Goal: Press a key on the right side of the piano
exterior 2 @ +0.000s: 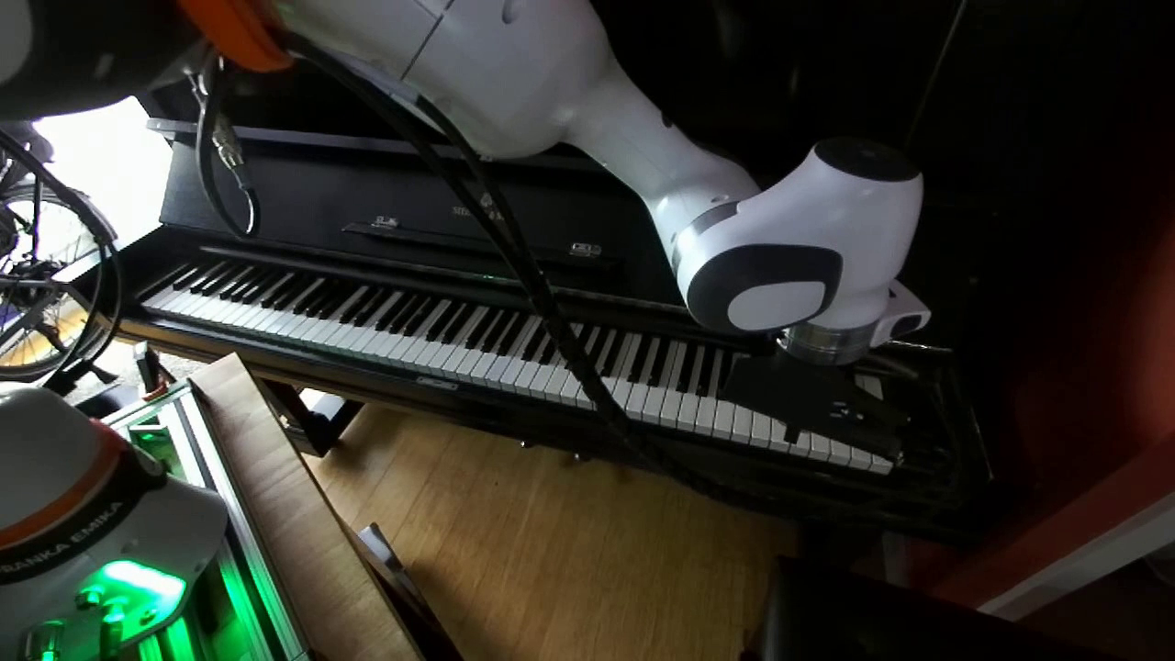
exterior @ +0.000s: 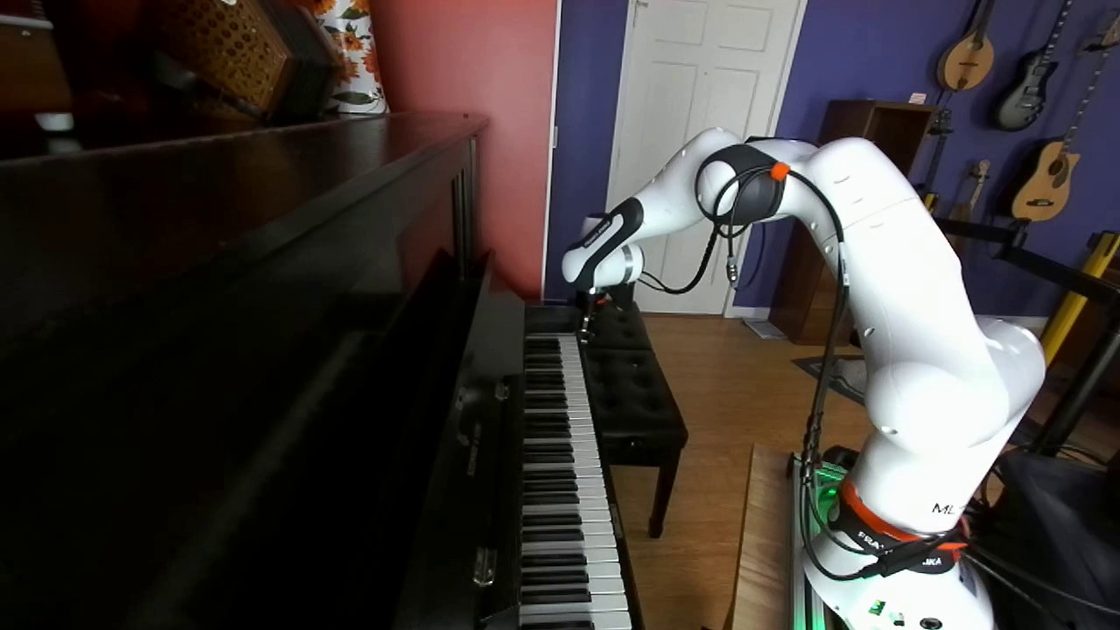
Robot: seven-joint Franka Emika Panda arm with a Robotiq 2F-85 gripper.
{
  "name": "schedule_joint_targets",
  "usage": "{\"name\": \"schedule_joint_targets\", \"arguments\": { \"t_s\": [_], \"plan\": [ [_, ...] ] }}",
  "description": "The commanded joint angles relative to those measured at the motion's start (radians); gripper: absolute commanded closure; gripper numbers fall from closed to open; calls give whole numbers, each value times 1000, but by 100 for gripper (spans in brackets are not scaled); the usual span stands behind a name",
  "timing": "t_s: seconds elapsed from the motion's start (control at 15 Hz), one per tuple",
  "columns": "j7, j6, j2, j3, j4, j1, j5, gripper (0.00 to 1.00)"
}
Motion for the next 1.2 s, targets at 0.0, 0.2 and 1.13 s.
{"name": "schedule_joint_targets", "arguments": {
  "t_s": [0.0, 0.2, 1.13],
  "plan": [
    [-4, -23, 57, -5, 78, 3, -31, 100],
    [-19, -34, 85, -1, 117, 3, -48, 100],
    [-72, -108, 173, 21, 247, 1, -61, 100]
  ]
}}
